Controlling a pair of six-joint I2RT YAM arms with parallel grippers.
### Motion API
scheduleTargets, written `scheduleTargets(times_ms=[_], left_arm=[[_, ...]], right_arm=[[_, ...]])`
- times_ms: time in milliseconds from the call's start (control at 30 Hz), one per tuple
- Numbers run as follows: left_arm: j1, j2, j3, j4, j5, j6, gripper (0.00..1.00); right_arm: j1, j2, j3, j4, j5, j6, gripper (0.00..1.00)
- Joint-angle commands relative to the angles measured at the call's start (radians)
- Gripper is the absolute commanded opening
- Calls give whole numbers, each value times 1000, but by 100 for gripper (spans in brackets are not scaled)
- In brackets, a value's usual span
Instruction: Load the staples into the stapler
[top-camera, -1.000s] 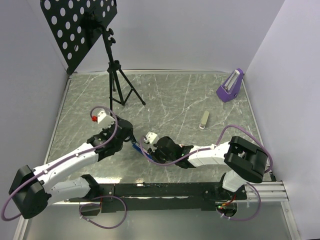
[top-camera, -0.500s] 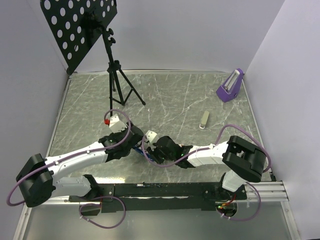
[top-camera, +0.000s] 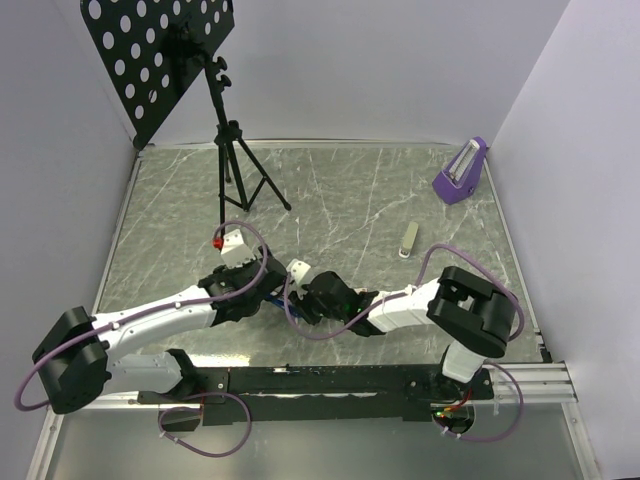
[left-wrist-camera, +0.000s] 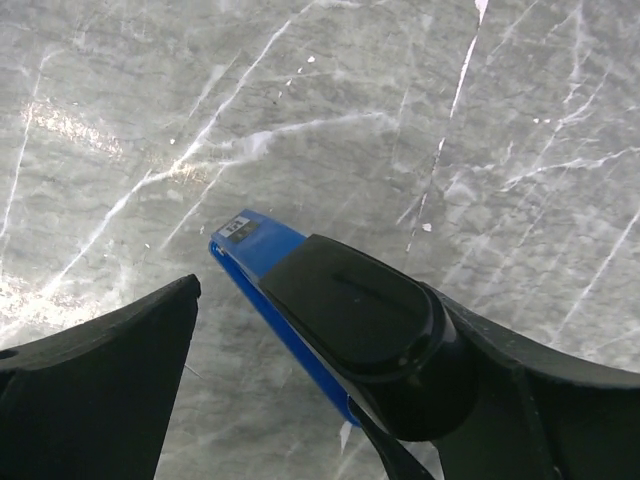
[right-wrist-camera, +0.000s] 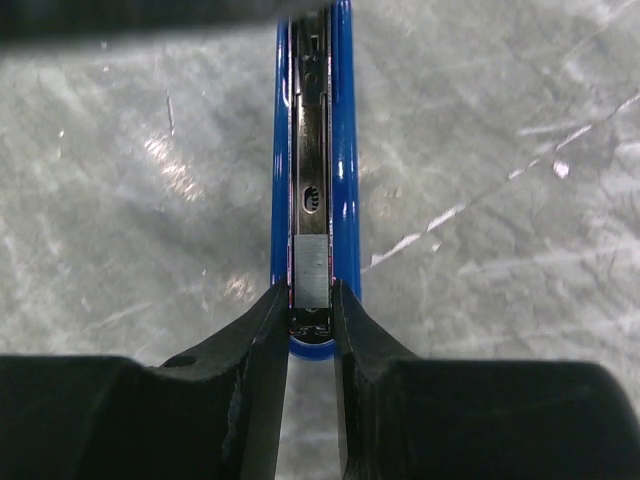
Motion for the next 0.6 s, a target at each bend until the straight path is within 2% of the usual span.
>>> scheduleTargets(times_ms=[0,33,67,167,567], left_arm=[[-19,42,-18,6,0,45,93],[-20,46,-24,11,3,45,97],[-22,55,-25,15,3,45,97],[-23,68,-34,35,9,47,98],[-30,112,-39,78,34,65,99]], right_arm=[[-9,52,29,37,-3,-12,3],[-7,52,28,44,18,-8,4],[-7,52,26,53,18,-8,9],[-7,58,32,60,32,-15,12],[-4,163,127,95,69,-46,20]])
